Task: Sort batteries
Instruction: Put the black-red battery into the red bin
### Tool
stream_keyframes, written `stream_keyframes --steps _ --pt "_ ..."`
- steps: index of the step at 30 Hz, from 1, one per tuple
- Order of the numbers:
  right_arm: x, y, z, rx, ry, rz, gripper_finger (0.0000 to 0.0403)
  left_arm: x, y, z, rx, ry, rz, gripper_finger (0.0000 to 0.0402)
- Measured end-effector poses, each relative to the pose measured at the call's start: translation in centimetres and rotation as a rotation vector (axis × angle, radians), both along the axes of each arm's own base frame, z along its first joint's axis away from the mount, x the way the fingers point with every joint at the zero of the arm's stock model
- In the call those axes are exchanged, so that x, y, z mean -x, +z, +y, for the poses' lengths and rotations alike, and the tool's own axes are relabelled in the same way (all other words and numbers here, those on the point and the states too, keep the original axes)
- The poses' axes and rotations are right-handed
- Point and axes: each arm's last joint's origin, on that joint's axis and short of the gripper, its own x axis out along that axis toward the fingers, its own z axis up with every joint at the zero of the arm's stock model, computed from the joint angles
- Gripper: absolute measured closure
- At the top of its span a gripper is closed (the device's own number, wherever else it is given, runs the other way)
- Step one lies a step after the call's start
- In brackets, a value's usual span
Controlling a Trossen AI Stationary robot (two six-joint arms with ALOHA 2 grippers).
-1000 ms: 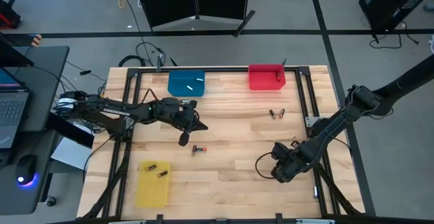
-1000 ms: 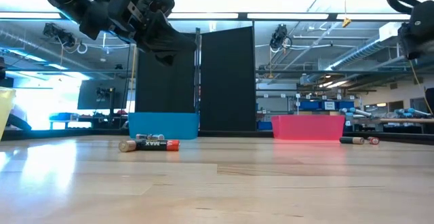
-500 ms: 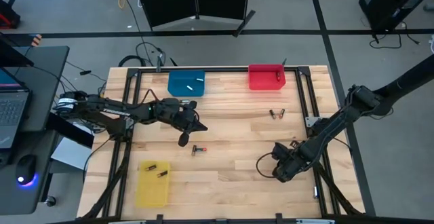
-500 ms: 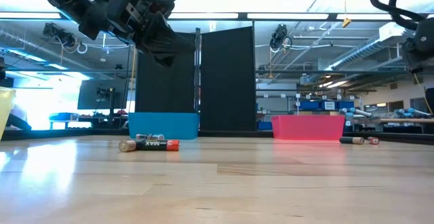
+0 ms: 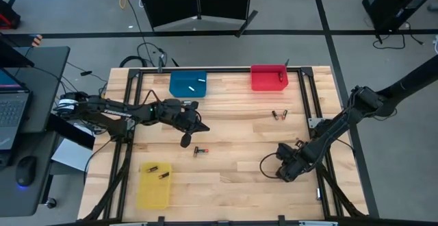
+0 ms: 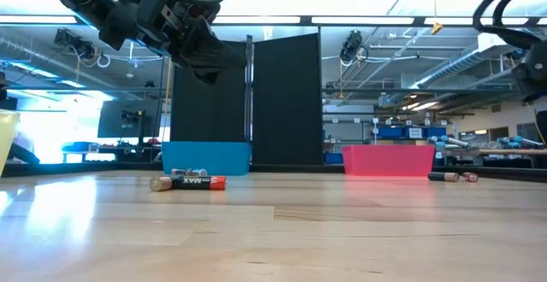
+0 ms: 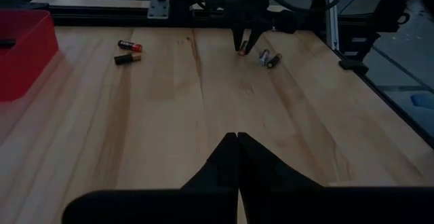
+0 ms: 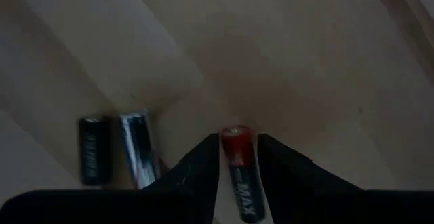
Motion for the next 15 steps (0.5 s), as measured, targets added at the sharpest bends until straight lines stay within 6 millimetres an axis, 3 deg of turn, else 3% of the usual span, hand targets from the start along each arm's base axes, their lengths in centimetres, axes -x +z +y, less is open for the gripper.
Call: stream_keyframes --steps 15 --pt "0.59 -0.52 0.15 -0.01 0.136 0.02 0.03 -0.01 0.0 0.06 -0.008 0.02 0.0 0.0396"
